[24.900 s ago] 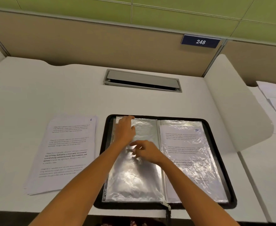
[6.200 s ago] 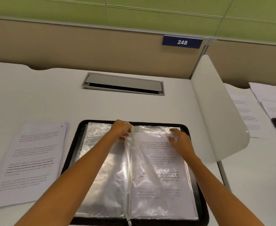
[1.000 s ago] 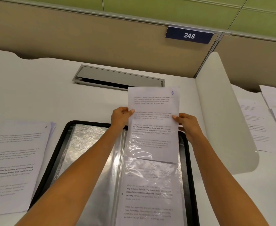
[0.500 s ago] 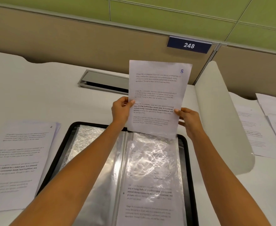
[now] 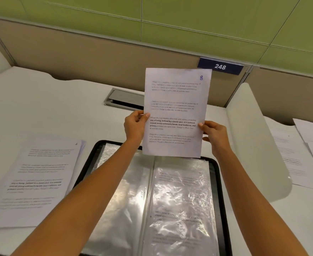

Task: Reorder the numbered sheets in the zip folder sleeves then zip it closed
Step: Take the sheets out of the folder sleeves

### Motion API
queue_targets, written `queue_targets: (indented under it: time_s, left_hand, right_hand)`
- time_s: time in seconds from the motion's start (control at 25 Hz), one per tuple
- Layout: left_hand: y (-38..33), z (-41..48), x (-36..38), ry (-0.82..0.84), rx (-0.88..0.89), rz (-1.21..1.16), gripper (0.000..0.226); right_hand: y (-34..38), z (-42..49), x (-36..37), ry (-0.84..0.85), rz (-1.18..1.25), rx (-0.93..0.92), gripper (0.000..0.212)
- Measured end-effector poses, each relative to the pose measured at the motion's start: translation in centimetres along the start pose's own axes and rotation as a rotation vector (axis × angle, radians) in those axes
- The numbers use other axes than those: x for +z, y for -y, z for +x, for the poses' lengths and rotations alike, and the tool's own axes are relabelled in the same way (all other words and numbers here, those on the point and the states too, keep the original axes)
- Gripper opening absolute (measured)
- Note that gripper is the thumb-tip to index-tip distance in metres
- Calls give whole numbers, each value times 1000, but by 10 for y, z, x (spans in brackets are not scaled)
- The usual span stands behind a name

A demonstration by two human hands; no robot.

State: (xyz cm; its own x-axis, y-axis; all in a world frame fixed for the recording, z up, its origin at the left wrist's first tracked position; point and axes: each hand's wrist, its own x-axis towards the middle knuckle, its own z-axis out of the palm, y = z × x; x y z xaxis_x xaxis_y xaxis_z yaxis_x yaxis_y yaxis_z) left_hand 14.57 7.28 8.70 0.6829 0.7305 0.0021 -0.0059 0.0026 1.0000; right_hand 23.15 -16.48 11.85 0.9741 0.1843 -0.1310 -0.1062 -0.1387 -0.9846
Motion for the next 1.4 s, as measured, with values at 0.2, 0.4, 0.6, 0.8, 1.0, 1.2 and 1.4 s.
queue_targets:
  time_s: [0.2, 0.4, 0.6, 0.8, 1.0, 1.2, 1.4]
  left_hand:
    - [8, 3, -71, -85, -77, 39, 13]
    - [20, 5, -166, -199, -160, 104, 22]
    - [25, 0, -264, -292, -218, 226, 25]
    - [38, -5, -347, -320, -312, 387, 24]
    - [59, -6, -406, -310, -407, 511, 25]
    - [67, -7, -436, -250, -459, 662, 25]
    - [68, -13, -442, -279, -503, 836, 28]
  right_hand:
    - [-4, -27, 56, 66, -15, 52, 17]
    - [-18, -63, 136, 179, -24, 158, 13]
    - [-34, -101, 222, 303, -47, 234, 10]
    - [-53, -137, 295, 402, -112, 331, 15]
    - [-70, -166, 346, 461, -196, 385, 20]
    - [-79, -183, 372, 480, -282, 409, 5]
    - [-84, -189, 380, 474, -377, 389, 12]
